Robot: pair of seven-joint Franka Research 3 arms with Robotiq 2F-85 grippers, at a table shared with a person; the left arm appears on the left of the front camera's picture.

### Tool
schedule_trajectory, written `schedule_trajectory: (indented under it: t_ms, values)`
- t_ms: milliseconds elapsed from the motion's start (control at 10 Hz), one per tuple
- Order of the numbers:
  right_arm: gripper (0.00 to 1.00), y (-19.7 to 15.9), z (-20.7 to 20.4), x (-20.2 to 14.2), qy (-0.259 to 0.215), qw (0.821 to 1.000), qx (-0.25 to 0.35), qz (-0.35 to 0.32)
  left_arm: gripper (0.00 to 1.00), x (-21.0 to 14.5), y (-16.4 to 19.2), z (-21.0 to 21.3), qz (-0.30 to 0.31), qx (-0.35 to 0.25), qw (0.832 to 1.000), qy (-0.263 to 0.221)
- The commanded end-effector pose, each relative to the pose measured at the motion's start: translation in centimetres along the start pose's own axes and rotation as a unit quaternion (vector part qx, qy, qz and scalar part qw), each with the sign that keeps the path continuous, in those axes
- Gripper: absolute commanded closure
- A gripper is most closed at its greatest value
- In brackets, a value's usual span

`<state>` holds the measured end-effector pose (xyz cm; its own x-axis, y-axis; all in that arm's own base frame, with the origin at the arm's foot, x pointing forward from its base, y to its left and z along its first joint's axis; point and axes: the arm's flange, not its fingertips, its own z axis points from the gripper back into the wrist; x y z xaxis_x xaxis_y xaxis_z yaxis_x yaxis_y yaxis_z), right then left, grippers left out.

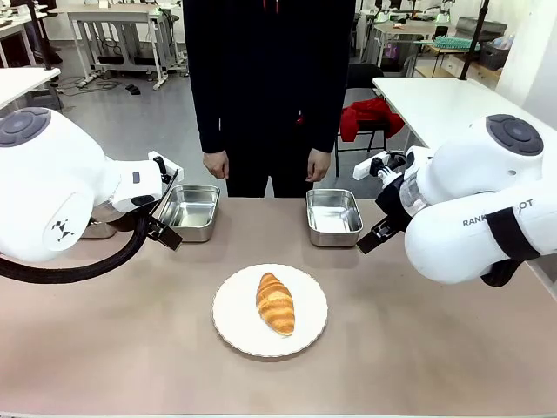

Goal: Place the bread in the container.
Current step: Place the Butter Roll into the Airtight Container indicated by the human.

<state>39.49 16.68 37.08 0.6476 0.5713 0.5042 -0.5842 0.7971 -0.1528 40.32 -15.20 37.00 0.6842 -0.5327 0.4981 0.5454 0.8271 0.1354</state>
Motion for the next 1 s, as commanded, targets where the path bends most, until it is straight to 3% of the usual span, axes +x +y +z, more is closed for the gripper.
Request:
schedule_trajectory:
  t_ms: [0,100,400,700,900]
  values:
    - [0.00,-2.1,1.4,3.4,-0.018,1.000,0.002,0.007,0.00,2.6,1.9,2.5,-0.007,-0.024,0.999,-0.028]
    - [0.00,-4.1,2.9,6.2,-0.023,1.000,0.003,0.011,0.00,4.5,4.1,4.6,-0.003,0.000,0.999,-0.037]
    - [0.00,-10.7,8.6,10.7,-0.032,0.998,0.045,-0.003,0.00,8.4,10.9,10.2,-0.016,-0.060,0.998,-0.021]
    - [0.00,-17.3,13.1,8.5,-0.054,0.995,0.087,-0.001,0.00,7.5,18.8,14.6,-0.087,-0.123,0.988,-0.014]
    - [0.00,-20.0,14.4,5.5,-0.072,0.992,0.106,0.012,0.00,5.1,22.5,14.6,-0.149,-0.150,0.977,-0.006]
